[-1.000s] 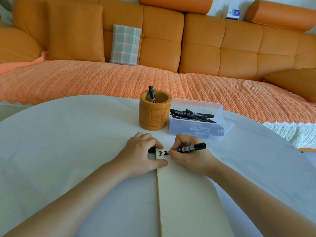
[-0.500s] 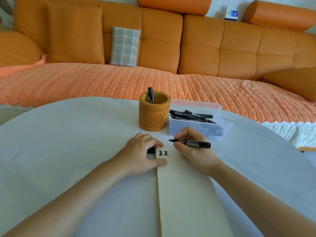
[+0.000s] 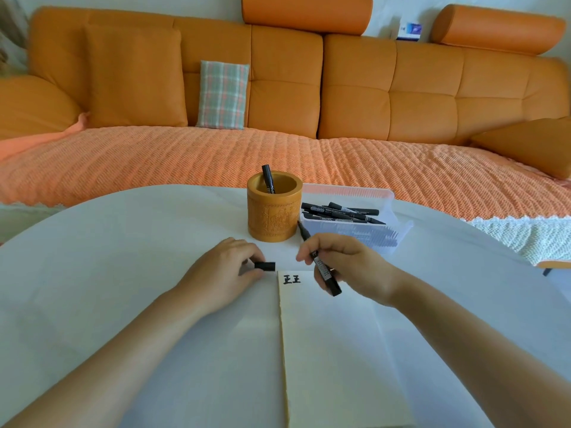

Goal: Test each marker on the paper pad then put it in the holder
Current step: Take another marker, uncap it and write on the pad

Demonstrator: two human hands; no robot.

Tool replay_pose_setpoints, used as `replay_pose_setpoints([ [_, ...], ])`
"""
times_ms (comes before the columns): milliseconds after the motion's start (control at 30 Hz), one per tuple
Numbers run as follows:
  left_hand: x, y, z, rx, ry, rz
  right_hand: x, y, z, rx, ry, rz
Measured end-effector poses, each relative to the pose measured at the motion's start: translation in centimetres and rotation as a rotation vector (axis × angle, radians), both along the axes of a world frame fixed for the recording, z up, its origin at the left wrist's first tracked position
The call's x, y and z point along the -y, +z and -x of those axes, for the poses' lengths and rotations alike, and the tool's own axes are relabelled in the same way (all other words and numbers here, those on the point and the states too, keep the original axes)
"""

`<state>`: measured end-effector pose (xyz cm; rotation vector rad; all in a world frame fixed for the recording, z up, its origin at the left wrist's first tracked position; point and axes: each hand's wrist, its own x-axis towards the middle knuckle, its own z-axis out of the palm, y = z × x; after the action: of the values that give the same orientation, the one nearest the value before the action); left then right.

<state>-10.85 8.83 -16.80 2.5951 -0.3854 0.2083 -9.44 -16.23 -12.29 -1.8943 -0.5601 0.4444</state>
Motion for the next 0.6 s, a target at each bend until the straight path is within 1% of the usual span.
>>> replay_pose_setpoints([
  [67, 0.1, 0.3, 0.2, 0.021, 0.047, 0.074, 0.0, 0.1, 0.1, 0.142, 0.005, 0.187],
  [133, 0.3, 0.5, 0.2, 0.044, 0.052, 0.151, 0.0, -0.3, 0.0, 0.229, -0.027, 0.324],
  [200, 0.4, 0.9, 0.2, 0.058, 0.055, 0.189, -0.2, -0.8, -0.2, 0.280, -0.125, 0.344],
  [300, 0.4, 1.1, 0.3, 0.075, 0.061, 0.204, -0.3, -1.0, -0.4, 0.300, -0.252, 0.337],
  [600, 0.7, 1.4, 0.6, 0.092, 0.005, 0.207, -0.6, -1.1, -0.2, 0.312, -0.234, 0.348],
])
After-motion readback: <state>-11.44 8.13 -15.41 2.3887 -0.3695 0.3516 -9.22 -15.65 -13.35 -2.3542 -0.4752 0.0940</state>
